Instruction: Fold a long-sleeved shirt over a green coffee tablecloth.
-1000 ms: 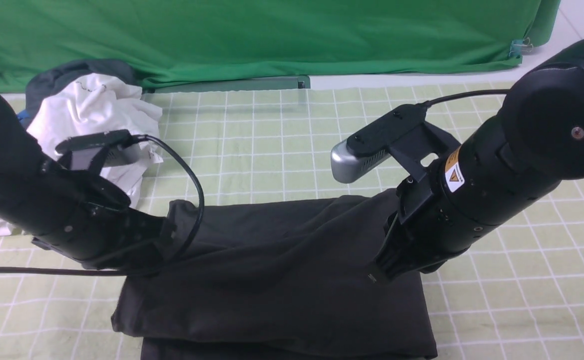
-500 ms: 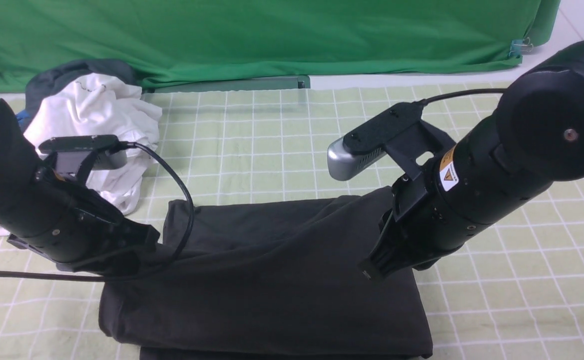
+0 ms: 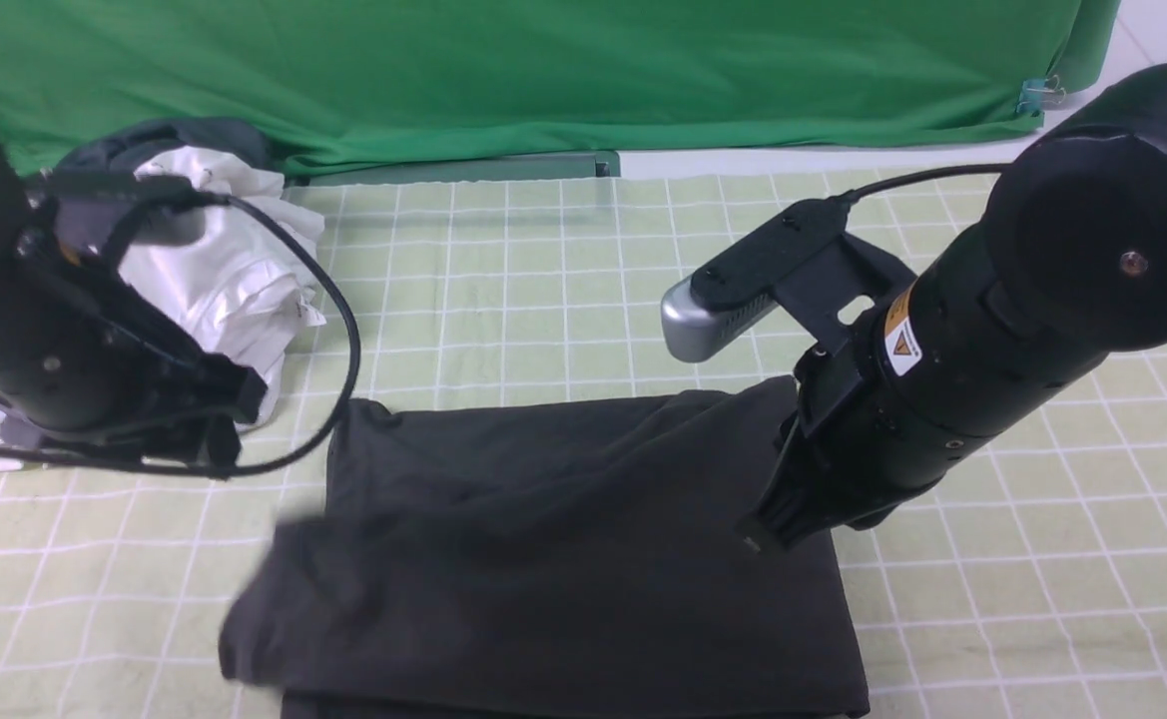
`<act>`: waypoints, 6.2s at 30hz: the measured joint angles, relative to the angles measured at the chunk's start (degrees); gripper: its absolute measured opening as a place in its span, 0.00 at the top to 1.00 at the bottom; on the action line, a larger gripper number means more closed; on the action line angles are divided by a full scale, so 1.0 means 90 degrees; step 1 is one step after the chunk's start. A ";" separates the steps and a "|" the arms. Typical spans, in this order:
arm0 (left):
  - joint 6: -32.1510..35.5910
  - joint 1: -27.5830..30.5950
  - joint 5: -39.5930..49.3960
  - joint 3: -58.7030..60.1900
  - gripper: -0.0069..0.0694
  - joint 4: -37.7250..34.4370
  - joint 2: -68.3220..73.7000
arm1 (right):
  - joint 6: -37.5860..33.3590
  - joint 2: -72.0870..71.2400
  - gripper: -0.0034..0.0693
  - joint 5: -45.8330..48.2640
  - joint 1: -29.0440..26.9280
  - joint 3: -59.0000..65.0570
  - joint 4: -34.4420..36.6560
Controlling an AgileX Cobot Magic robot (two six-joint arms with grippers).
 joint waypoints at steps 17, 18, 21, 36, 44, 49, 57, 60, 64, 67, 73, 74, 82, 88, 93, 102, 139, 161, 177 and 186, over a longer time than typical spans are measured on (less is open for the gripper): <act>0.0969 -0.0644 -0.1166 0.1148 0.90 -0.2042 -0.0077 | 0.0084 0.0214 0.96 0.0228 0.0000 0.0151 -0.0143; 0.0938 -0.0743 -0.1463 0.1462 0.90 -0.2060 -0.0026 | 0.0084 0.0265 0.96 0.0220 0.0000 0.0260 -0.0143; 0.0891 -0.0799 -0.1913 0.1973 0.91 -0.2060 0.0055 | 0.0084 0.0416 0.96 0.0108 0.0000 0.0555 -0.0143; 0.0760 -0.0798 -0.3117 0.3249 0.91 -0.2058 0.0006 | 0.0197 0.1255 0.96 -0.0690 -0.0235 0.1588 0.0143; 0.0743 -0.0798 -0.2178 0.2766 0.90 -0.1705 -0.0615 | 0.0205 0.0357 0.96 -0.0924 -0.1007 0.1454 0.0188; 0.0620 -0.0798 -0.2102 0.2633 0.90 -0.1720 -0.1644 | -0.0334 0.0156 0.96 -0.0747 -0.2059 0.0467 0.0871; 0.0599 -0.0798 -0.1688 0.2633 0.90 -0.1720 -0.2465 | -0.1089 0.0899 0.94 -0.0533 -0.2429 -0.0638 0.1660; 0.0592 -0.0798 -0.1469 0.2633 0.90 -0.1720 -0.2674 | -0.1130 0.1428 0.83 -0.0486 -0.2440 -0.0967 0.1697; 0.0592 -0.0798 -0.1235 0.2633 0.89 -0.1720 -0.2931 | -0.1137 0.2328 0.57 -0.0444 -0.2542 -0.1595 0.1718; 0.0585 -0.0798 -0.1196 0.2633 0.89 -0.1753 -0.3106 | -0.1071 0.2872 0.43 -0.0449 -0.2601 -0.2005 0.1718; 0.0424 -0.0798 -0.1158 0.2633 0.89 -0.1848 -0.3324 | -0.0839 0.3774 0.38 -0.0310 -0.2653 -0.2759 0.1737; 0.0417 -0.0798 -0.1159 0.2633 0.89 -0.1848 -0.3331 | -0.0822 0.3944 0.41 -0.0189 -0.2653 -0.2880 0.1793; 0.0396 -0.0798 -0.1157 0.2633 0.89 -0.1848 -0.3337 | -0.1074 0.4297 0.86 0.0044 -0.2653 -0.3118 0.2229; 0.0388 -0.0798 -0.1157 0.2633 0.89 -0.1848 -0.3337 | -0.1159 0.4297 0.92 0.0084 -0.2733 -0.3378 0.2239; 0.0355 -0.0798 -0.1163 0.2633 0.89 -0.1866 -0.3337 | -0.0724 0.4291 0.92 0.0083 -0.3138 -0.3831 0.2322; 0.0329 -0.0798 -0.1503 0.2639 0.89 -0.1894 -0.3337 | -0.0466 0.4236 0.58 0.0210 -0.3506 -0.3924 0.1845; 0.0830 -0.0798 -0.1689 0.2639 0.89 -0.1979 -0.3355 | -0.0969 -0.8402 0.95 -0.5747 -0.3806 0.4201 0.0639; 0.1245 -0.0798 -0.2542 0.3597 0.89 -0.1948 -0.6587 | -0.0990 -0.9775 0.62 -0.7133 -0.3806 0.5602 0.0624; 0.1338 -0.0798 -0.4071 0.3717 0.89 -0.2003 -0.7345 | -0.0990 -0.9775 0.62 -0.7028 -0.3806 0.5602 0.0624; 0.1463 -0.0798 -0.4774 0.3858 0.89 -0.1091 -0.7345 | -0.0997 -0.9775 0.62 -0.7021 -0.3806 0.5602 0.0624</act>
